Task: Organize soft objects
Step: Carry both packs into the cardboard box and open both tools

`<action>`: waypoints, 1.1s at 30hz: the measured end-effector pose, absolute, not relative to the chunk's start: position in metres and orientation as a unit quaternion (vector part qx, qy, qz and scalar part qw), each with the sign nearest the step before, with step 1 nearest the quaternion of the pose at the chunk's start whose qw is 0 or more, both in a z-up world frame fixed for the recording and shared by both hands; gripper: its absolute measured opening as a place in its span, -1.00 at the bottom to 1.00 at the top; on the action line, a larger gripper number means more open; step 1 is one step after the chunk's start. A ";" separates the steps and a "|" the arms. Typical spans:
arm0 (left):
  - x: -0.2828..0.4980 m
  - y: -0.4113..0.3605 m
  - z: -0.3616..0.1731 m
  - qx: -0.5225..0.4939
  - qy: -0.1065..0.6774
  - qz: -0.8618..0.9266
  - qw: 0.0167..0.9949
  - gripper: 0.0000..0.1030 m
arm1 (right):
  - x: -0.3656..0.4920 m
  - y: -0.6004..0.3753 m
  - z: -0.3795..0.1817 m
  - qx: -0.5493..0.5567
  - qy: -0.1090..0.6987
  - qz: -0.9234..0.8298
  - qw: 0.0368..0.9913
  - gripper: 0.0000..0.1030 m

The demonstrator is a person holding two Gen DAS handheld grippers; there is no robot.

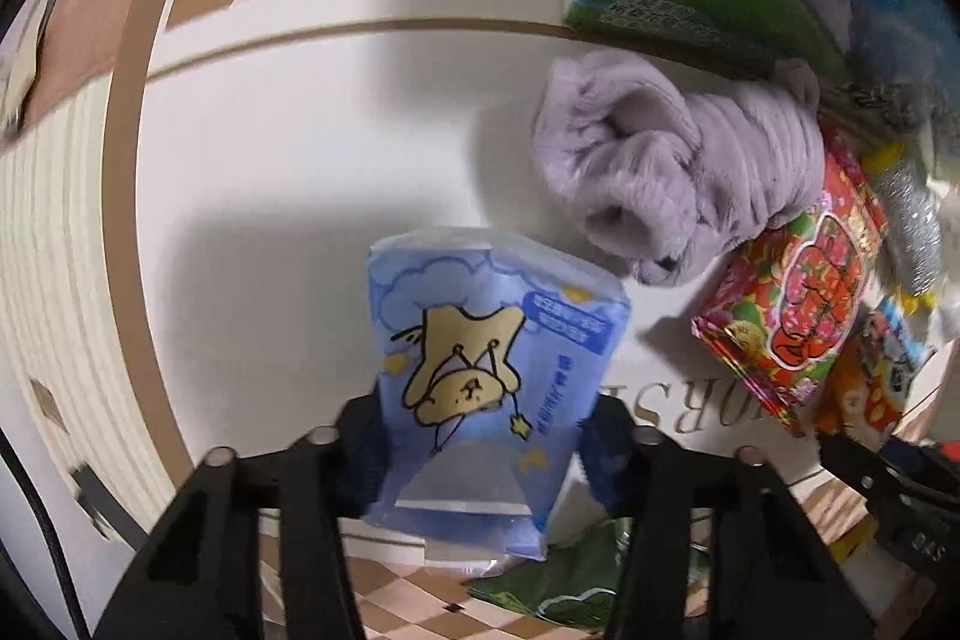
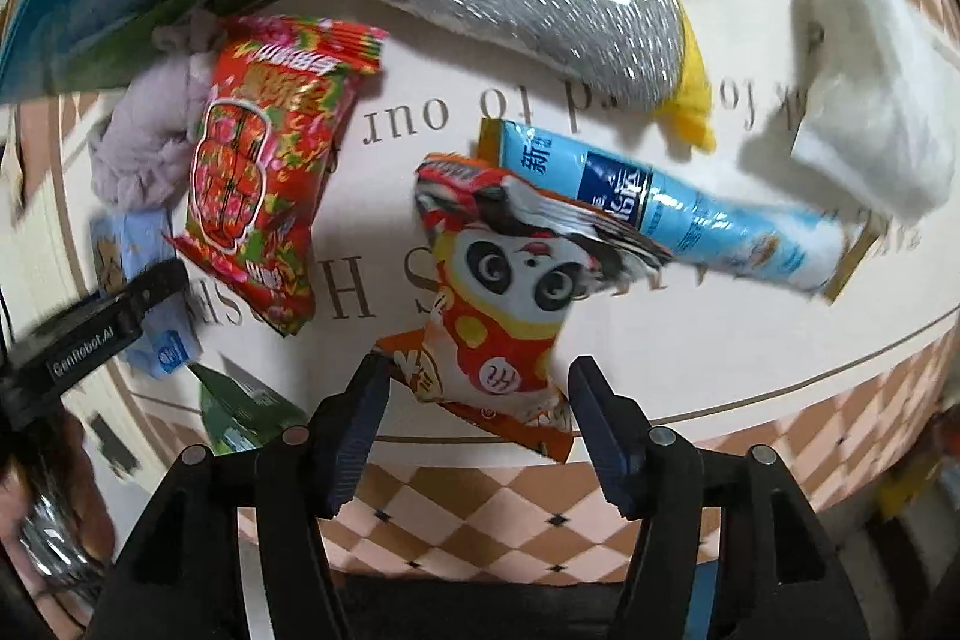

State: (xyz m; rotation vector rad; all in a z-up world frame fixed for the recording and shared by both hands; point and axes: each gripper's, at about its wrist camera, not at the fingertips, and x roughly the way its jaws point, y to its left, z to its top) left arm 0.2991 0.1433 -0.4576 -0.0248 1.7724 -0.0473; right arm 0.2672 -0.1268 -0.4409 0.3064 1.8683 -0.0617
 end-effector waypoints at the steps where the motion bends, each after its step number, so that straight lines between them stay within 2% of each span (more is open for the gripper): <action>1: 0.297 0.146 -0.459 -0.017 0.775 -0.018 0.632 -0.19 | 0.267 -0.129 -0.441 0.147 0.797 -0.029 0.585 0.26; 4: 0.290 0.152 -0.464 -0.018 0.771 -0.007 0.636 -0.26 | 0.268 -0.134 -0.437 0.163 0.788 -0.037 0.593 0.19; 6: 0.290 0.145 -0.467 -0.018 0.770 0.002 0.637 -0.31 | 0.269 -0.135 -0.434 0.169 0.785 -0.029 0.595 -0.14; 9: 0.282 0.149 -0.466 -0.028 0.767 0.013 0.640 -0.32 | 0.267 -0.130 -0.426 0.144 0.781 -0.019 0.607 -0.21; 12: 0.274 0.147 -0.452 -0.045 0.759 0.018 0.650 -0.32 | 0.255 -0.120 -0.422 0.126 0.779 0.002 0.614 -0.23; 16: 0.268 0.147 -0.415 -0.066 0.734 -0.003 0.676 -0.32 | 0.244 -0.122 -0.379 0.115 0.767 0.047 0.630 -0.23; 20: 0.279 0.125 -0.339 -0.078 0.692 -0.047 0.716 -0.32 | 0.245 -0.132 -0.323 0.100 0.742 0.086 0.658 -0.24; 25: 0.342 0.083 -0.269 -0.082 0.665 -0.098 0.736 -0.32 | 0.276 -0.146 -0.245 0.081 0.697 0.121 0.702 -0.23; 29: 0.404 0.063 -0.261 -0.082 0.661 -0.103 0.738 -0.31 | 0.339 -0.155 -0.215 0.064 0.674 0.135 0.724 -0.23; 33: 0.474 0.054 -0.302 -0.115 0.694 -0.109 0.702 -0.31 | 0.401 -0.158 -0.230 0.061 0.675 0.128 0.724 -0.24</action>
